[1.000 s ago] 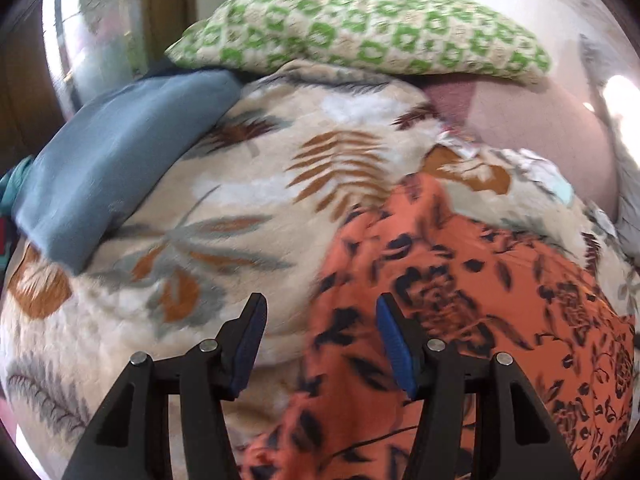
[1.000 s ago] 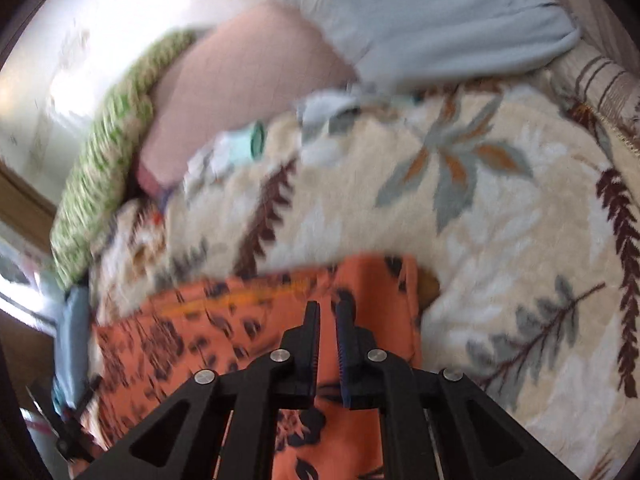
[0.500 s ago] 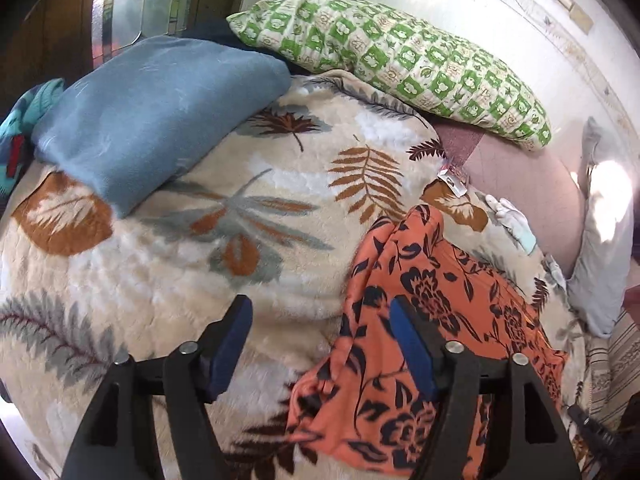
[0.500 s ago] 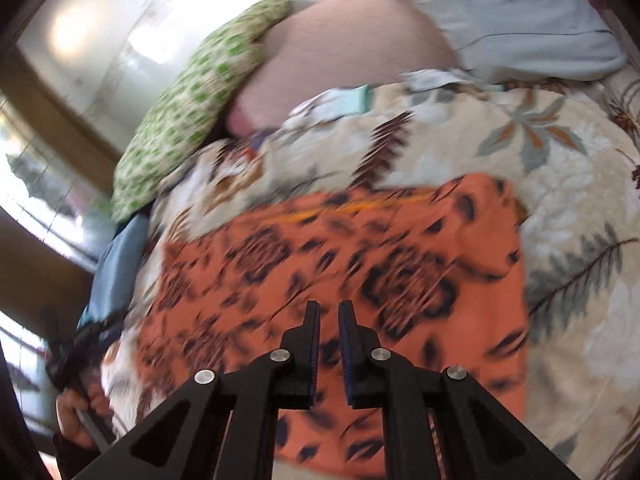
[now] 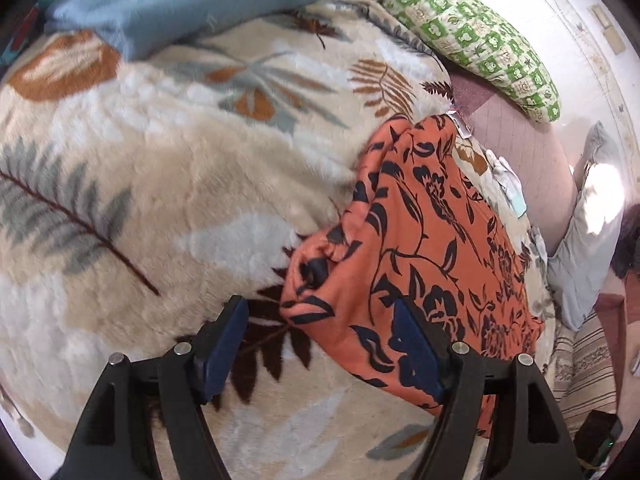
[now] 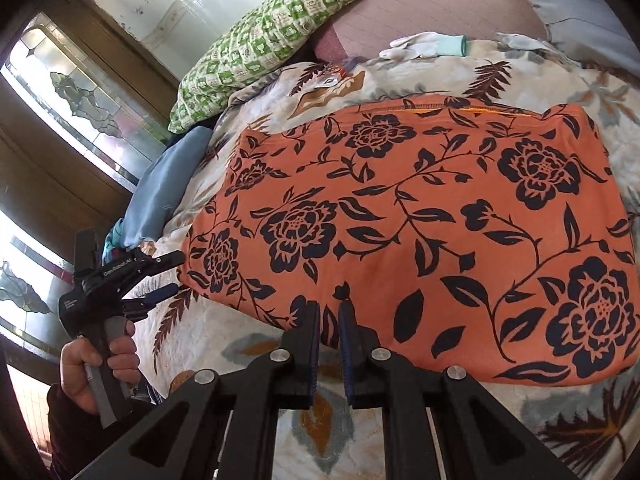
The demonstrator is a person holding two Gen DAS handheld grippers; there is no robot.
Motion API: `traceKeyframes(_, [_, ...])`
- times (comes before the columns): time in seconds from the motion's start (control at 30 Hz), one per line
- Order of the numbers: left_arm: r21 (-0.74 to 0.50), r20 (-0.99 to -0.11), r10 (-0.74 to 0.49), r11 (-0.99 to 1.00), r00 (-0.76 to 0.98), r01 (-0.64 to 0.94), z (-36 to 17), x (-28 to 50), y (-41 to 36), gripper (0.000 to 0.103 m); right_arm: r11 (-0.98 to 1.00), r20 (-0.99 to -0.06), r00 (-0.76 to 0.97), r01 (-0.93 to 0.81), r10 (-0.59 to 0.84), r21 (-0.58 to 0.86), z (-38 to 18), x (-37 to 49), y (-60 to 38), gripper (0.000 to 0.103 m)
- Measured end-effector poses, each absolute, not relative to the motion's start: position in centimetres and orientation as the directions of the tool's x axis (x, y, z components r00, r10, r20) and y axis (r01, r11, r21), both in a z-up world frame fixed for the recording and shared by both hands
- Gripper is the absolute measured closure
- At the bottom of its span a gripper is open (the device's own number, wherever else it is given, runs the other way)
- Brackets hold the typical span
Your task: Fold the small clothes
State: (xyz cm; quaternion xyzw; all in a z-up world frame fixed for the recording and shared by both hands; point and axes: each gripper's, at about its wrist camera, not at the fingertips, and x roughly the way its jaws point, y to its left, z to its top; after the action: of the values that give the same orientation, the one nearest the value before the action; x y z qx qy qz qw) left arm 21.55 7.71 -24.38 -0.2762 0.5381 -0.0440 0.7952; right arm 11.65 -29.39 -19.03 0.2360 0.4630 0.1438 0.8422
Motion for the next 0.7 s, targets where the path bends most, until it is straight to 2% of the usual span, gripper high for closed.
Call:
traceKeyframes(0.2, [-0.545, -0.786, -0.43, 0.821, 0.443, -0.169, -24.8, 22.5, 5.7, 0.028, 0.849, -0.726, 0.525, 0.011, 0.444, 0.528, -19.9, 12.9, -30.1, 0.091])
traceKeyframes(0.27, [-0.558, -0.776, -0.433, 0.809, 0.458, -0.182, -25.0, 23.0, 5.8, 0.045, 0.852, -0.729, 0.528, 0.019, 0.436, 0.523, -20.0, 13.1, -30.3, 0.091])
traceKeyframes(0.33, [-0.564, -0.769, -0.428, 0.805, 0.475, -0.187, -25.1, 23.2, 5.9, 0.057, 0.854, -0.737, 0.528, 0.039, 0.422, 0.518, -20.3, 13.2, -30.7, 0.091])
traceKeyframes(0.37, [-0.56, -0.77, -0.424, 0.808, 0.477, -0.185, -25.2, 23.3, 5.8, 0.06, 0.853, -0.741, 0.53, 0.06, 0.413, 0.518, -20.4, 13.3, -31.1, 0.091])
traceKeyframes(0.5, [-0.557, -0.763, -0.421, 0.813, 0.49, -0.17, -25.4, 23.4, 5.6, 0.06, 0.822, -0.728, 0.539, 0.107, 0.424, 0.559, -21.0, 13.4, -32.5, 0.091])
traceKeyframes(0.57, [-0.577, -0.751, -0.438, 0.8, 0.494, -0.168, -25.5, 23.4, 5.4, 0.045, 0.832, -0.733, 0.545, 0.111, 0.406, 0.543, -21.0, 13.3, -32.5, 0.091])
traceKeyframes(0.6, [-0.58, -0.745, -0.444, 0.8, 0.499, -0.155, -25.3, 23.4, 5.2, 0.041, 0.84, -0.738, 0.546, 0.109, 0.395, 0.531, -21.0, 13.3, -32.3, 0.091])
traceKeyframes(0.7, [-0.512, -0.769, -0.393, 0.851, 0.505, -0.117, -25.0, 23.3, 4.1, 0.04, 0.871, -0.758, 0.545, 0.097, 0.359, 0.482, -20.8, 13.4, -31.6, 0.091])
